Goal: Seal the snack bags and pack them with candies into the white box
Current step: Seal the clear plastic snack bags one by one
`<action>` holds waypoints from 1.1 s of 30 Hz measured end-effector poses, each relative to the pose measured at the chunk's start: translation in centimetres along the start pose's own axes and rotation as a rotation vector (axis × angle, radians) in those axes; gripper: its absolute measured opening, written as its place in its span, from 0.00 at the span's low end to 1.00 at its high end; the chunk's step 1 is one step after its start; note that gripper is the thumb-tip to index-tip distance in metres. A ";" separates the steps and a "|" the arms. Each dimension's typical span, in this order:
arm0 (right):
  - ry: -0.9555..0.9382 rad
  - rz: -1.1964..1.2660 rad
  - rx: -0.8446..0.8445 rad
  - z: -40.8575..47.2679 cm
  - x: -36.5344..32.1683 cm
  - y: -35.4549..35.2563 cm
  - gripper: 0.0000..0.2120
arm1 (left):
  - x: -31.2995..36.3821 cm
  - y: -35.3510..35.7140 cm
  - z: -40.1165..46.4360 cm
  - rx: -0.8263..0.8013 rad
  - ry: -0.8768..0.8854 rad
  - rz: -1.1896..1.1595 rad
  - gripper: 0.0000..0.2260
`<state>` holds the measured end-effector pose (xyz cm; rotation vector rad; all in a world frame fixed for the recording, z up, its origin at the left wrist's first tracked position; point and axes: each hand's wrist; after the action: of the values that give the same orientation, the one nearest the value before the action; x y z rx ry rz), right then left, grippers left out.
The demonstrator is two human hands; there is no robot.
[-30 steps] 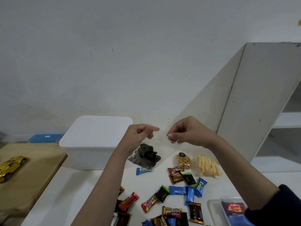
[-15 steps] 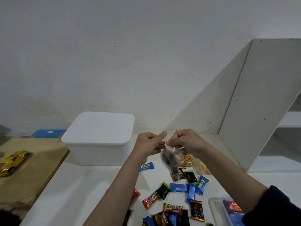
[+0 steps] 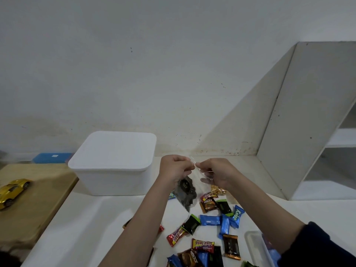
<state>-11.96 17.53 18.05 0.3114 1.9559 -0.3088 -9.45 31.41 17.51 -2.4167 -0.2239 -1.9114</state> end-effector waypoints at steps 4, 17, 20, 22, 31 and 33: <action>-0.164 -0.194 0.046 0.1 0.1 0.1 0.09 | -0.1 -0.1 0.3 0.019 0.071 0.103 0.08; -0.474 -0.352 0.117 0.0 0.1 -0.3 0.03 | -1.0 -0.2 1.4 -0.016 0.210 0.110 0.10; -0.532 -0.368 0.118 0.2 0.2 -0.2 0.03 | -1.3 -0.3 1.2 -0.033 0.228 0.037 0.10; -0.600 -0.408 0.113 0.3 0.1 -0.2 0.03 | -1.4 -0.4 1.3 -0.006 0.233 0.012 0.11; -0.733 -0.543 -0.046 1.4 -1.7 -2.0 0.06 | -3.9 -3.5 4.4 -0.223 0.260 0.311 0.34; -0.713 -0.493 -0.076 2.1 -1.9 -2.3 0.06 | -4.5 -3.2 5.3 -0.313 0.276 0.375 0.23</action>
<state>-10.22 14.50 19.17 -0.3113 1.3036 -0.5720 -5.83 34.86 11.73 -2.1123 0.5367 -2.1822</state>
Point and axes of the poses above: each hand's wrist, its own z-axis towards the middle knuckle, its own y-axis out of the palm, x = y × z, and after that the axes turned 12 degrees about x, right-handed
